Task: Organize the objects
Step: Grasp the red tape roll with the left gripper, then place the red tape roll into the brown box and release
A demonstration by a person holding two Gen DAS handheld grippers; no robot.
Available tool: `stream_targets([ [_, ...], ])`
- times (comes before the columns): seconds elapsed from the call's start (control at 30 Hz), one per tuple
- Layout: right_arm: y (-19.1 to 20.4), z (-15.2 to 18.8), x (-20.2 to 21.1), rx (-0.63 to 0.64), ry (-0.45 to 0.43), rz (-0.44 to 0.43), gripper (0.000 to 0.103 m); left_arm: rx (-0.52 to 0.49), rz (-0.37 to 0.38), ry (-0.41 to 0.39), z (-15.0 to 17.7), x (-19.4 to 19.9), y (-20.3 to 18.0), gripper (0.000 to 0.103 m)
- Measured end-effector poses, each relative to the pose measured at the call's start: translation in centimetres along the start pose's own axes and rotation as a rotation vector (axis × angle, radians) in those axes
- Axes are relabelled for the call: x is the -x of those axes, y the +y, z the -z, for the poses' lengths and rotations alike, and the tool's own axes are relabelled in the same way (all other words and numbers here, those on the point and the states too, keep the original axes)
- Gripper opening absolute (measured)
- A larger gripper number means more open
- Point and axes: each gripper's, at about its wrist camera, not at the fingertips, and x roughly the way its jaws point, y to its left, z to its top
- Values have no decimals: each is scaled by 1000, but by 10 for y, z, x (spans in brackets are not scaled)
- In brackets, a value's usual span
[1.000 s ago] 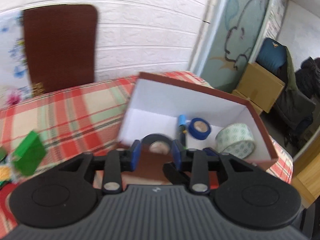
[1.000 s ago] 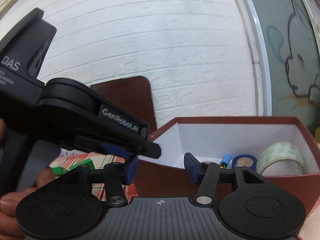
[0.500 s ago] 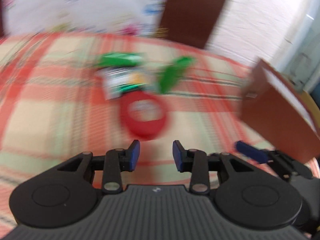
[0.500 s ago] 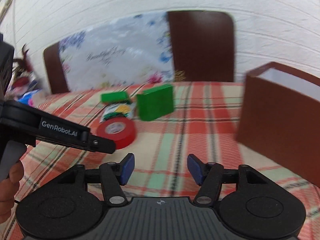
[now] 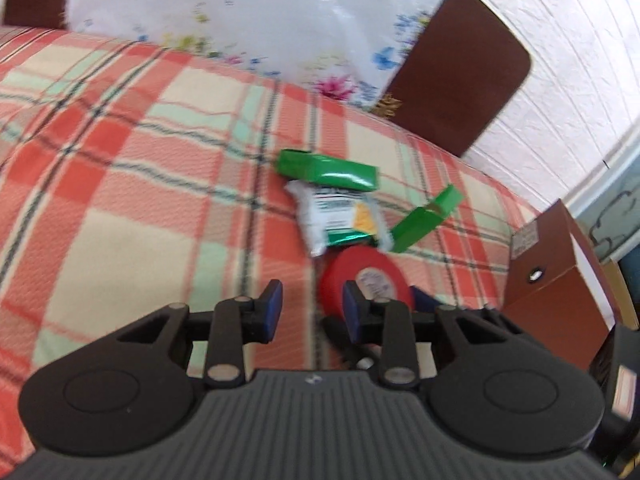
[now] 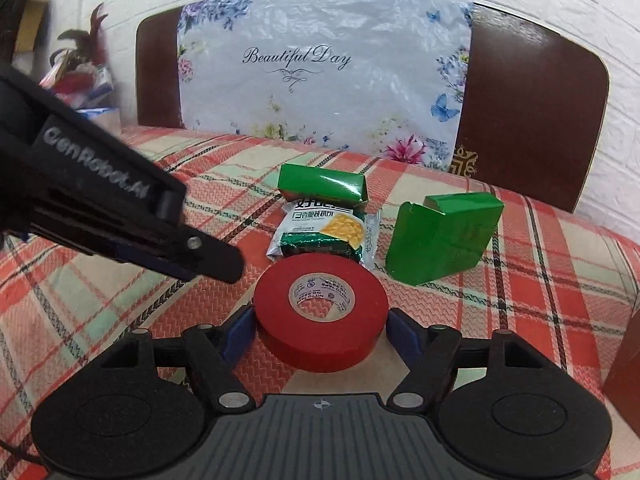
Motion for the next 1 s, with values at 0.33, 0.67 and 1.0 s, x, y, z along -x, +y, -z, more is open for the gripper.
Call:
stream_targets([
  [0.33,15,27,43,54,-70,76,70,-39,57,98,16,-20,-28,38],
  [0.67,-9,29,100,47,-231,214,70,-162,128,35,3,1,-100,30],
  [1.0,-96,29,165,-56,-398,485,70,-410,281,-8,-4,-9,-242,31],
])
